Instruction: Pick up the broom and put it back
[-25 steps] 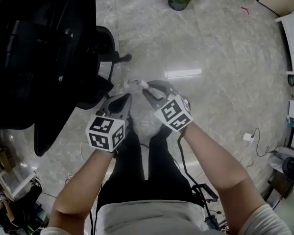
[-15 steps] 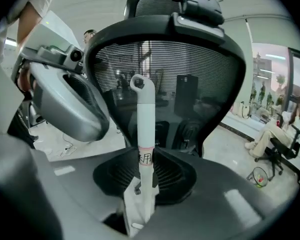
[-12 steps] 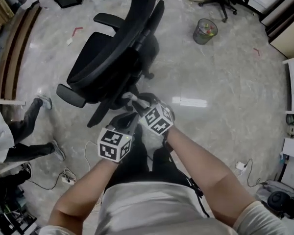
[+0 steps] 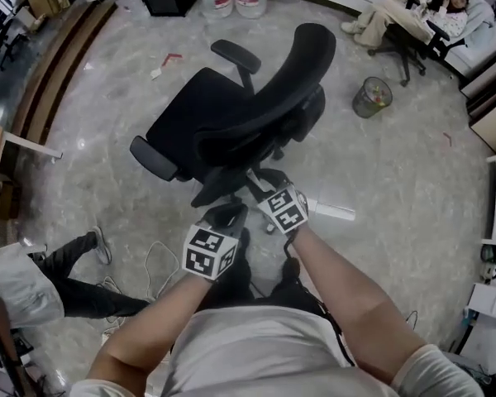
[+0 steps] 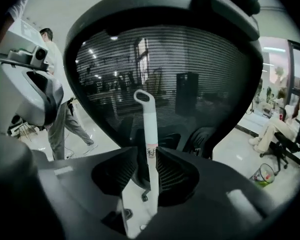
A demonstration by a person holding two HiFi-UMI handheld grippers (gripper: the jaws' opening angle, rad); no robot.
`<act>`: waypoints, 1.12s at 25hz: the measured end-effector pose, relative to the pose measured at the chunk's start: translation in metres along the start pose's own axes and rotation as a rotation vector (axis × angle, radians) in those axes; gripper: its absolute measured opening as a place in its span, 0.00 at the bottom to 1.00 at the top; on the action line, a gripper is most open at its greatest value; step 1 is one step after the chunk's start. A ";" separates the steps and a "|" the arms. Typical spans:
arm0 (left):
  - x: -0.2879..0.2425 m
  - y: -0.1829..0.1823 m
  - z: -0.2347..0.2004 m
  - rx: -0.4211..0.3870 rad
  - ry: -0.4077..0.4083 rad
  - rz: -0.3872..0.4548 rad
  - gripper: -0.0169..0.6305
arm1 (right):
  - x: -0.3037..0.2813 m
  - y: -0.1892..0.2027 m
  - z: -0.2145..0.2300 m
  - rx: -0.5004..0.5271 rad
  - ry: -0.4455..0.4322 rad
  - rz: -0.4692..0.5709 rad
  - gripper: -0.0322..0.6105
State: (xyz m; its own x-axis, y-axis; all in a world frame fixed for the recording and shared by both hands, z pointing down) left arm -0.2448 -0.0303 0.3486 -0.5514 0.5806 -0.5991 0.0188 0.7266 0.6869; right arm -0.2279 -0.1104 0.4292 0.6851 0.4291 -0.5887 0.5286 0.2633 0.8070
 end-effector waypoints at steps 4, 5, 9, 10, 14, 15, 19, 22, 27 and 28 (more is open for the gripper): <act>0.026 -0.003 0.021 0.039 -0.059 0.066 0.03 | 0.048 -0.014 -0.010 -0.004 -0.026 0.066 0.23; 0.035 -0.005 0.030 0.050 -0.075 0.093 0.03 | 0.065 -0.020 -0.015 0.009 -0.039 0.088 0.23; 0.079 -0.020 0.064 0.084 -0.166 0.219 0.03 | 0.142 -0.058 -0.038 0.066 -0.084 0.178 0.19; 0.090 -0.025 0.074 0.086 -0.188 0.250 0.03 | 0.161 -0.067 -0.045 0.079 -0.094 0.201 0.18; 0.131 -0.052 0.115 0.061 -0.246 0.373 0.03 | 0.232 -0.102 -0.065 0.119 -0.120 0.269 0.14; 0.142 -0.062 0.124 0.052 -0.258 0.407 0.03 | 0.247 -0.112 -0.066 0.125 -0.123 0.287 0.13; 0.180 -0.099 0.156 0.028 -0.294 0.532 0.03 | 0.297 -0.159 -0.072 0.128 -0.140 0.356 0.10; 0.204 -0.123 0.177 -0.009 -0.319 0.587 0.03 | 0.322 -0.196 -0.077 0.139 -0.162 0.392 0.06; 0.240 -0.146 0.200 -0.033 -0.360 0.664 0.03 | 0.357 -0.241 -0.087 0.180 -0.176 0.462 0.05; 0.244 -0.148 0.203 -0.028 -0.360 0.675 0.03 | 0.360 -0.246 -0.089 0.186 -0.182 0.471 0.05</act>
State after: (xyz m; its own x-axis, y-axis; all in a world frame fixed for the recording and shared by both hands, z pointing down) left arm -0.2132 0.0783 0.0176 -0.1217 0.9827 -0.1399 0.2312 0.1652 0.9588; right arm -0.1560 0.0562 0.0225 0.9364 0.3032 -0.1766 0.2116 -0.0863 0.9735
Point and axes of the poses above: the fingertips, and each gripper's own axes: x backward along the fingers, z to its right, y out of its underside, the point moved 1 cm from there along x, backward along the fingers, and after that the axes turned 9 degrees about x, right-handed, at the moved point
